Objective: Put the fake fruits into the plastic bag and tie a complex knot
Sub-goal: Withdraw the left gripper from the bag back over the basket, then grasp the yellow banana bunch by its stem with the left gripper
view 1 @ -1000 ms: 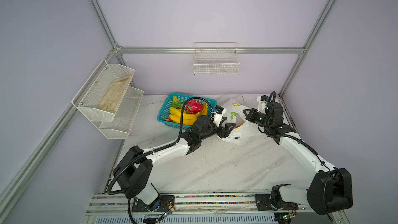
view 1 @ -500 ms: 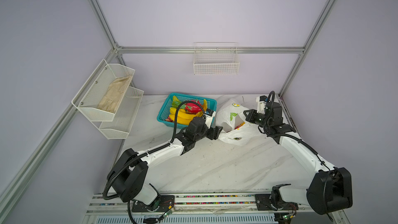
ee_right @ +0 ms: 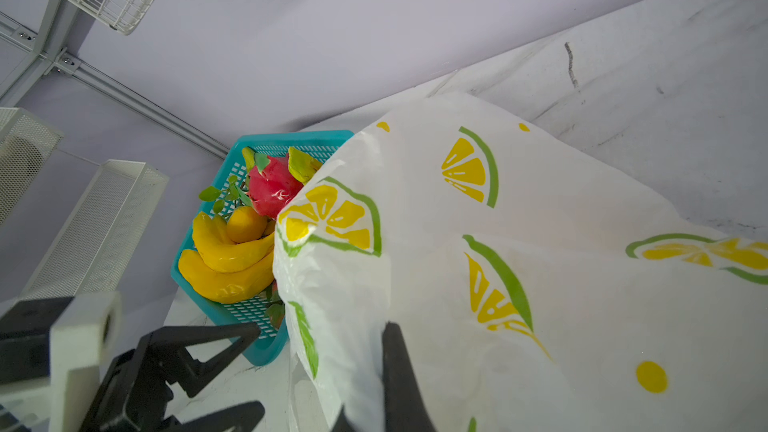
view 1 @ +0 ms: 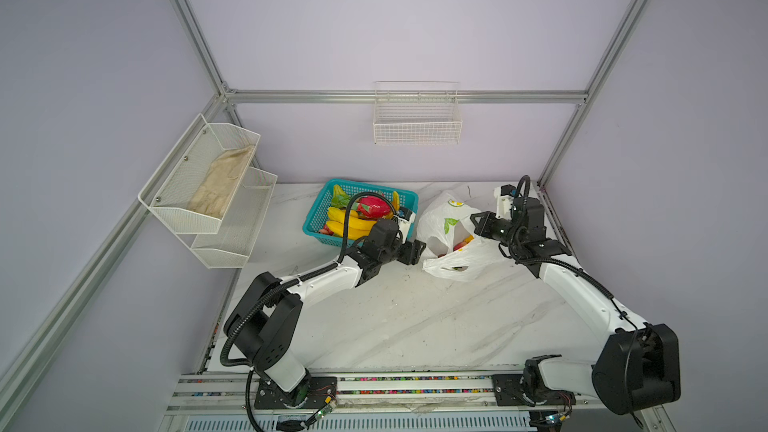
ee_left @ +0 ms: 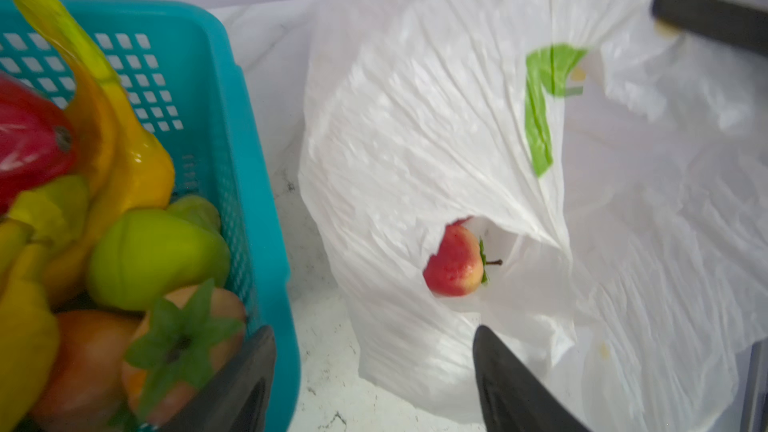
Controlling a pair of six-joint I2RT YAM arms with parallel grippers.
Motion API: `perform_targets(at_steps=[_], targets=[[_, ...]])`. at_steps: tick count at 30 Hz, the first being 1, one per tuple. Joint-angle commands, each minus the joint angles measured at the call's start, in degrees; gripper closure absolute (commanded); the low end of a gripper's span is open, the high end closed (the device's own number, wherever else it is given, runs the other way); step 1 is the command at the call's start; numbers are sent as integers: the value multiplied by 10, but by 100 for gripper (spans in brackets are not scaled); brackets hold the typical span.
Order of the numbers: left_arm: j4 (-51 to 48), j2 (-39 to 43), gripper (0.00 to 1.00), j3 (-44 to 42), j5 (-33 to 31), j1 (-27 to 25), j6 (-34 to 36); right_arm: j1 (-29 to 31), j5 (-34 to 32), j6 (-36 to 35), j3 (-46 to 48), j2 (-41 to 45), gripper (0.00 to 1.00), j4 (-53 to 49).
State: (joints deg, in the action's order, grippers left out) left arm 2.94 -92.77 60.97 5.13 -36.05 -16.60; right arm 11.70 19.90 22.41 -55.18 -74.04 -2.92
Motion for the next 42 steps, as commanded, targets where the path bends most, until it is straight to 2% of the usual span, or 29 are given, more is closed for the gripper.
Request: perform_targets(at_steps=[1,6,12,14,19,26,29,36,42], targets=[[5,14,27,73,19,38,14,-1,-11,-10,-10,17,100,-14],[-28,-7,27,121,14,88,40,-2,-14,-16,-18,14,100,-25],[-108,-63,26,214,-44,122,142,-1,-12,-32,-36,10,100,-50],[-130,-88,26,248,-48,124,155,-2,-14,-34,-39,11,100,-54],[-148,-133,29,309,-28,124,146,-1,-10,-36,-39,10,100,-56],[-151,-183,38,357,-3,119,80,-1,-12,-40,-33,21,100,-66],[-157,-179,39,354,-4,110,77,-1,-11,-44,-36,29,100,-76],[-153,-117,37,278,2,106,84,-1,-19,-52,-35,39,100,-79],[-168,-166,39,338,-32,107,76,-1,-8,-57,-38,25,100,-71]])
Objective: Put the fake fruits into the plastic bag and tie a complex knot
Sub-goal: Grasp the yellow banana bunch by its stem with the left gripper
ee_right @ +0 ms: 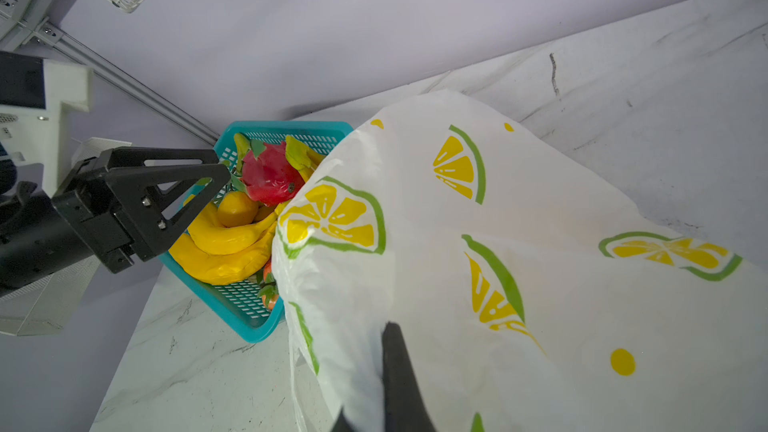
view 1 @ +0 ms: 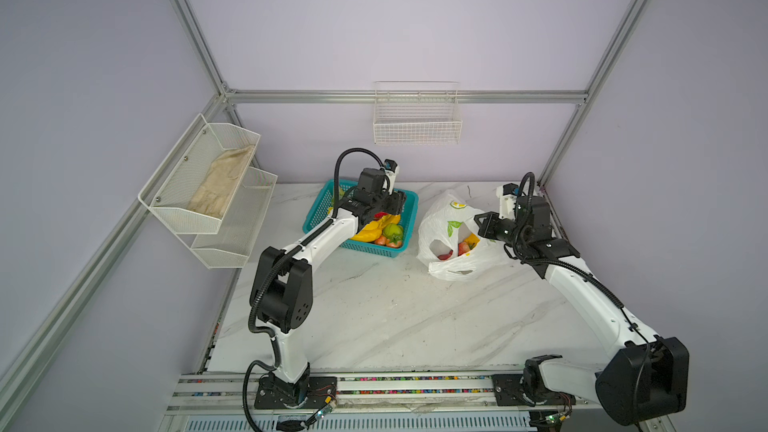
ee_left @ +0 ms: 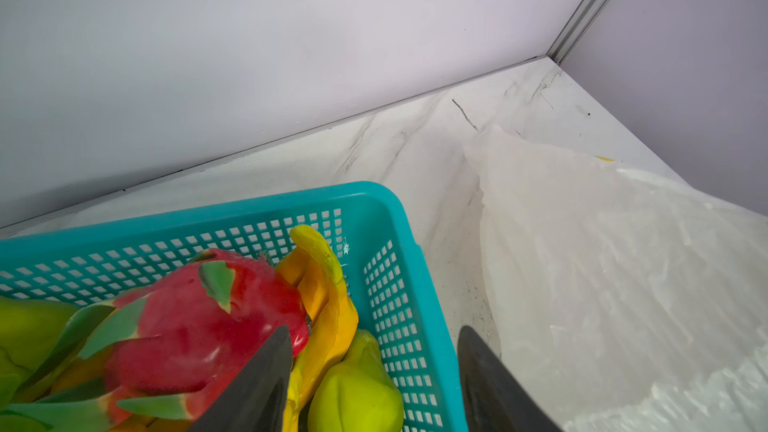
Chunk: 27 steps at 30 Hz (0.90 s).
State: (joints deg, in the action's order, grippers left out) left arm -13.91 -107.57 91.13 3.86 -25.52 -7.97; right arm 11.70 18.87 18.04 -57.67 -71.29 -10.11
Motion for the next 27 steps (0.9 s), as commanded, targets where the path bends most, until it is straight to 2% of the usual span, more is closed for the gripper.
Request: perform_targets(at_steps=[1,10,12,20,27], targets=[[-2,-29,39,50,-28,1,-13,-1,3,-14,-13,-3,100,2],[-10,-134,40,158,-49,1,-40,-2,6,-16,-10,1,100,1],[-11,-157,41,179,-57,1,-60,-1,3,-17,-8,4,100,1],[-29,-222,50,257,-100,-1,-67,-1,9,-10,-1,16,100,5],[-35,-242,62,268,-143,-4,-67,-1,13,-10,-2,13,100,11]])
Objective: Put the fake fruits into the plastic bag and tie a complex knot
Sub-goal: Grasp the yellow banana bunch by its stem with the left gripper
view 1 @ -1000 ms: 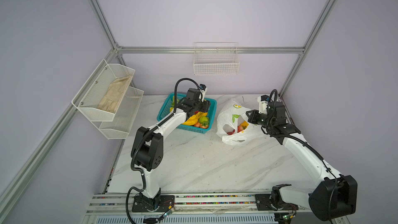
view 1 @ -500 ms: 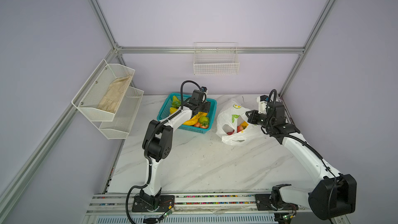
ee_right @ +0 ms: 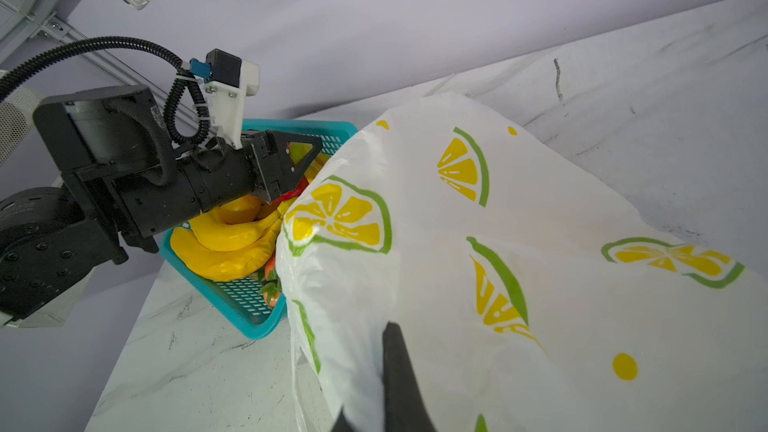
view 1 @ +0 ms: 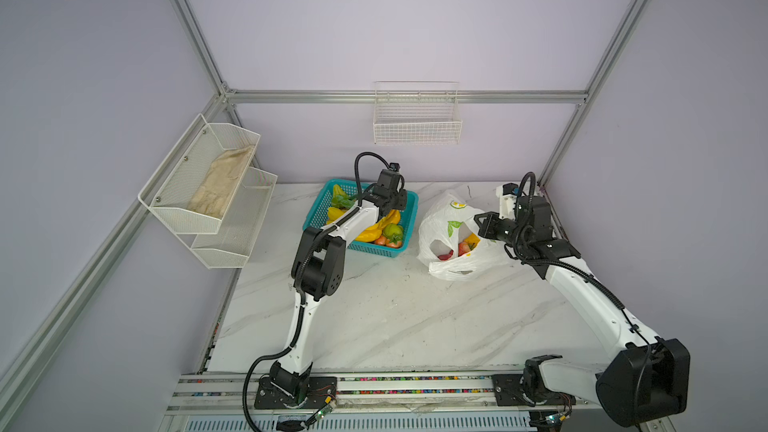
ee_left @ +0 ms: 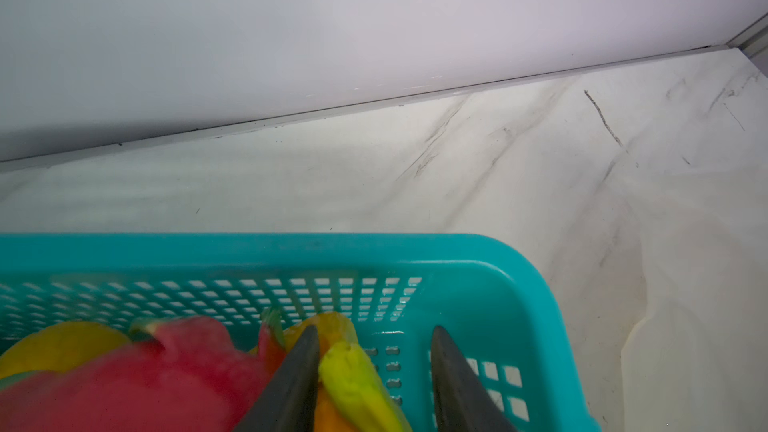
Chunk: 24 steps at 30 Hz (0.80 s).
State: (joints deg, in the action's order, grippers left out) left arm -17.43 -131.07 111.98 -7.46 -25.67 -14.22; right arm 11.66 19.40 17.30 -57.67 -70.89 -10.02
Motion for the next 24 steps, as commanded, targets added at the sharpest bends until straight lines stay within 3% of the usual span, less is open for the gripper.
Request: perform_targets(at_steps=[1,11,15,24], targets=[[-1,-7,64,59,-32,-3,-5,-1,9,-2,-2,7,100,11],[4,26,85,37,-29,-22,-25,-1,13,-1,-4,15,100,11],[42,78,90,-14,-25,-31,-46,-1,12,-2,-5,23,100,9],[186,206,100,-161,47,-29,-139,-1,15,-1,-2,25,100,13]])
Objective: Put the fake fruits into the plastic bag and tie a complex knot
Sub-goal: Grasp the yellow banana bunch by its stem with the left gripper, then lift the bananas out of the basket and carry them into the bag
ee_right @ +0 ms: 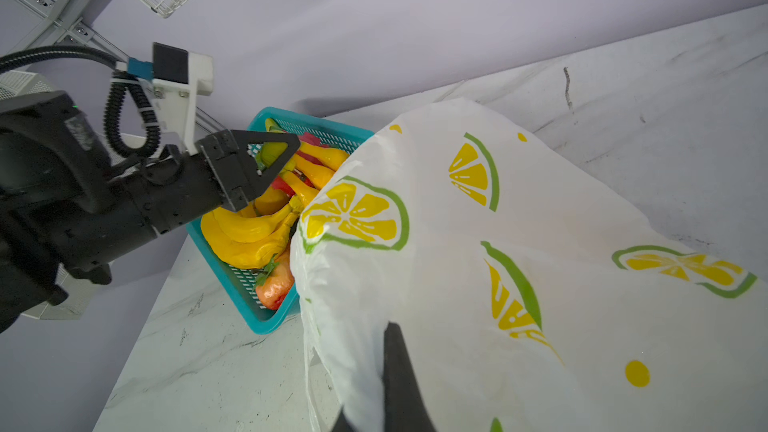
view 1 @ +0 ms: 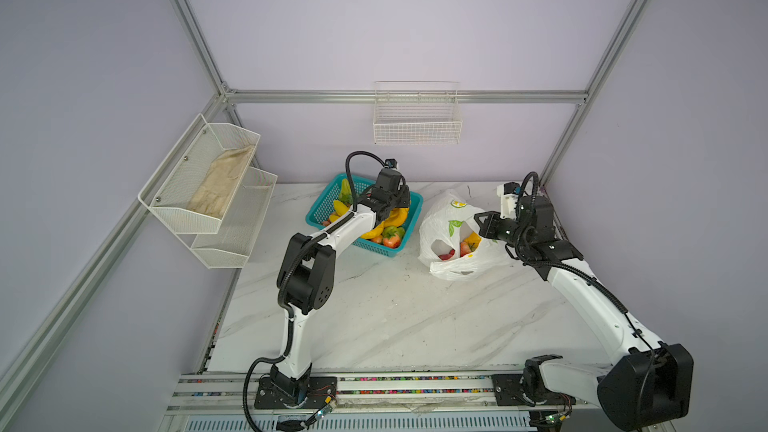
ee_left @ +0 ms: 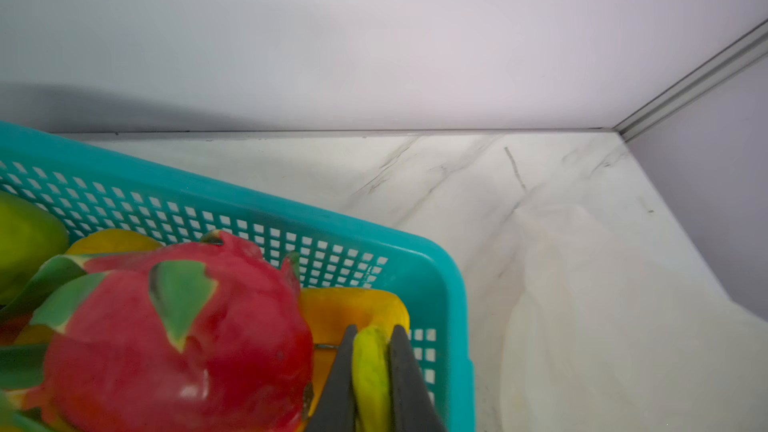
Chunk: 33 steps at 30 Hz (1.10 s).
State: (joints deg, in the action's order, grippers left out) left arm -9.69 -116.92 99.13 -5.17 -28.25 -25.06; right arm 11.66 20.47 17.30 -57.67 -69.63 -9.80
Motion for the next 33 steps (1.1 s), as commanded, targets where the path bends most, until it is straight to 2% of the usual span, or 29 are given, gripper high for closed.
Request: perform_targets(at_steps=[1,6,13,20,29,33], targets=[[117,75,100,-43,28,-2,-35,-1,2,-1,-1,13,100,10],[171,129,100,-106,57,2,-73,-1,4,-3,0,11,100,11],[272,217,100,-203,131,9,-145,-1,-9,1,-4,12,100,11],[346,304,100,-306,197,4,-197,-1,-19,31,-10,-4,100,28],[397,411,100,-403,317,-29,-167,-1,10,19,-33,-31,100,21],[398,437,100,-432,328,-50,-154,-1,35,28,-39,-34,100,24]])
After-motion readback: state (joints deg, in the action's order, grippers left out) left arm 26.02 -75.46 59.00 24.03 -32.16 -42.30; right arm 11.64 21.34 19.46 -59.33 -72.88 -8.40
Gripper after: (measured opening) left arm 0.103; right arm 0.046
